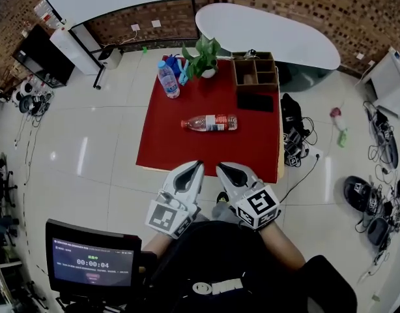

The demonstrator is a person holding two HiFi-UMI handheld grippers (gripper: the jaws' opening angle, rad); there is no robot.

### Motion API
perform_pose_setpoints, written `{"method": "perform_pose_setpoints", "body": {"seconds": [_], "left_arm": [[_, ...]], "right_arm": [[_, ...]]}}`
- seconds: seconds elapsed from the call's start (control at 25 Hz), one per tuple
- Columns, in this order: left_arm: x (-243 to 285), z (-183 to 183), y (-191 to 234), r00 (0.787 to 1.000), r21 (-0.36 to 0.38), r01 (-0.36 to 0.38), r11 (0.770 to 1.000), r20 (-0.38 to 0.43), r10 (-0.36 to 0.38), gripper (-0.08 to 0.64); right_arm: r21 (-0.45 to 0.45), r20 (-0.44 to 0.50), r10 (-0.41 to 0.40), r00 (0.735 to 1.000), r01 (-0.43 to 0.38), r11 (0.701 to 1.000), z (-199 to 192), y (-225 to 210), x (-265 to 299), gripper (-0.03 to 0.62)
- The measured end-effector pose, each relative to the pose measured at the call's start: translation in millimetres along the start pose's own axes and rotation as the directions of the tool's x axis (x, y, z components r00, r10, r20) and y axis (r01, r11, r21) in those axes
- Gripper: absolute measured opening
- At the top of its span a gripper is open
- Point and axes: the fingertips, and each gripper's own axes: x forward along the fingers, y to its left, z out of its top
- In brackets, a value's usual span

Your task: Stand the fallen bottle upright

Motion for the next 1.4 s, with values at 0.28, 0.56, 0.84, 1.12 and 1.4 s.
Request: {"method": "perform_pose_setpoints", "body": {"seconds": [0.28, 0.56, 0.84, 1.12, 1.4], "left_arm": [[35, -30, 41, 0.997, -0.040, -0.056, 0.998, -0.053, 0.054, 0.002], [36, -21, 68, 0.999, -0.058, -0.035, 0.998, -0.020, 0.034, 0.002], [-3, -7, 117, 0.987, -0.054, -0.159, 0.986, 0.010, 0.160, 0.002], [-44, -5, 160, 0.960, -0.113, -0.269, 0.957, 0.048, 0.275, 0.003], [-60, -6, 182, 0.948, -0.144, -0.307, 0.941, 0.045, 0.316, 0.003]], "right_arm": [[-0.029, -0.071, 0.044, 0.997, -0.046, 0.999, -14, -51, 48, 0.006], [-0.421, -0.393, 0.026, 0.919, -0.205, 0.884, -25, -60, 96, 0.158], [-0.675, -0.679, -0.186, 0.710, -0.505, 0.537, -81, -89, 180, 0.284], [-0.608, -0.786, -0.268, 0.557, -0.615, 0.503, -134, -114, 245, 0.284], [-0.584, -0.812, -0.342, 0.473, -0.647, 0.491, -169, -128, 259, 0.284]]}}
